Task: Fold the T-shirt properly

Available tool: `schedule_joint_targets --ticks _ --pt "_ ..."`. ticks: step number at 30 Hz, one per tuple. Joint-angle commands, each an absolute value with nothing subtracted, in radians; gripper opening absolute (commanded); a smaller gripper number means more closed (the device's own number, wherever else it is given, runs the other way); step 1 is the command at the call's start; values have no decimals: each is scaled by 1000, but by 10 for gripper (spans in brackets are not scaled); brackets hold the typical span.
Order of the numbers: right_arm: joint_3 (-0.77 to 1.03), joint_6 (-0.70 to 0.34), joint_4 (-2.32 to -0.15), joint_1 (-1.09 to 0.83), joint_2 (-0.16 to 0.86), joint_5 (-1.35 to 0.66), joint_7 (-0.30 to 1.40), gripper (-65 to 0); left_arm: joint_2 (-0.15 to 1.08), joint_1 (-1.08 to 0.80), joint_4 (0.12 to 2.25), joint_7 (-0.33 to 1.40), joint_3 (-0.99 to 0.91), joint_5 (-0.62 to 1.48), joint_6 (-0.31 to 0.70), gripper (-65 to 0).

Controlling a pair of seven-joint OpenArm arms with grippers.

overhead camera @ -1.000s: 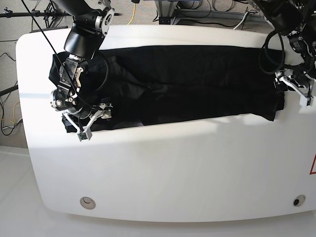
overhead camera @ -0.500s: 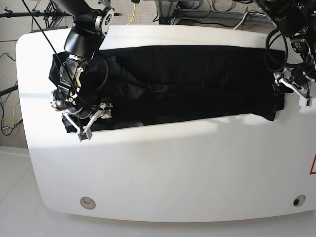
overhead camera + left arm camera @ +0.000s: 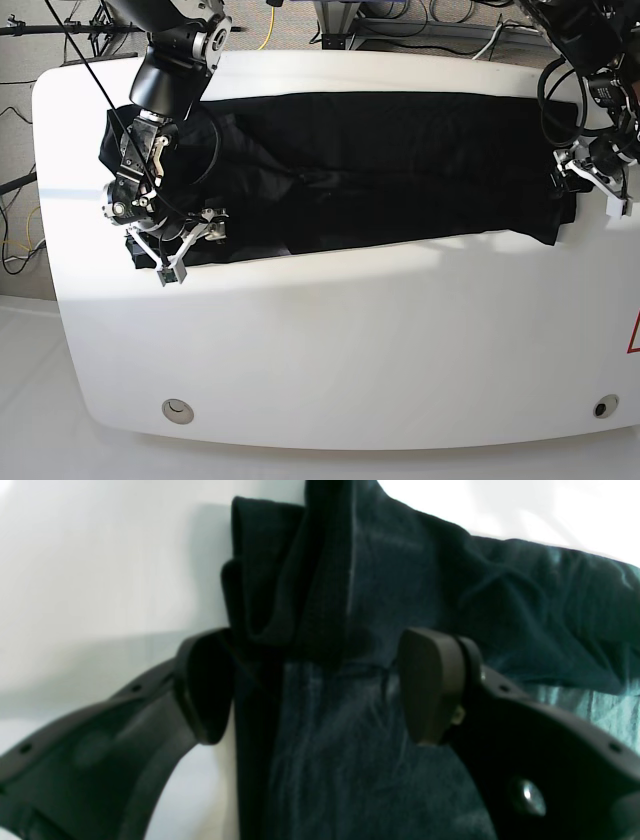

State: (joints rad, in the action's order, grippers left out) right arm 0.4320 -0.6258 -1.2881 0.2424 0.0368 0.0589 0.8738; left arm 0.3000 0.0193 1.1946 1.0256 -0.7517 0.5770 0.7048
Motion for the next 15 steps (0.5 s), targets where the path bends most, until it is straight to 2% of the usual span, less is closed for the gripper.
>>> schedule_joint_targets --ticks 1,15 --pt "430 -628 -1280 237 36 67 932 -59 305 22 1196 1064 -728 547 698 -183" --pt "430 -628 -1280 236 36 67 934 -59 239 22 1196 1055 -685 541 698 -202"
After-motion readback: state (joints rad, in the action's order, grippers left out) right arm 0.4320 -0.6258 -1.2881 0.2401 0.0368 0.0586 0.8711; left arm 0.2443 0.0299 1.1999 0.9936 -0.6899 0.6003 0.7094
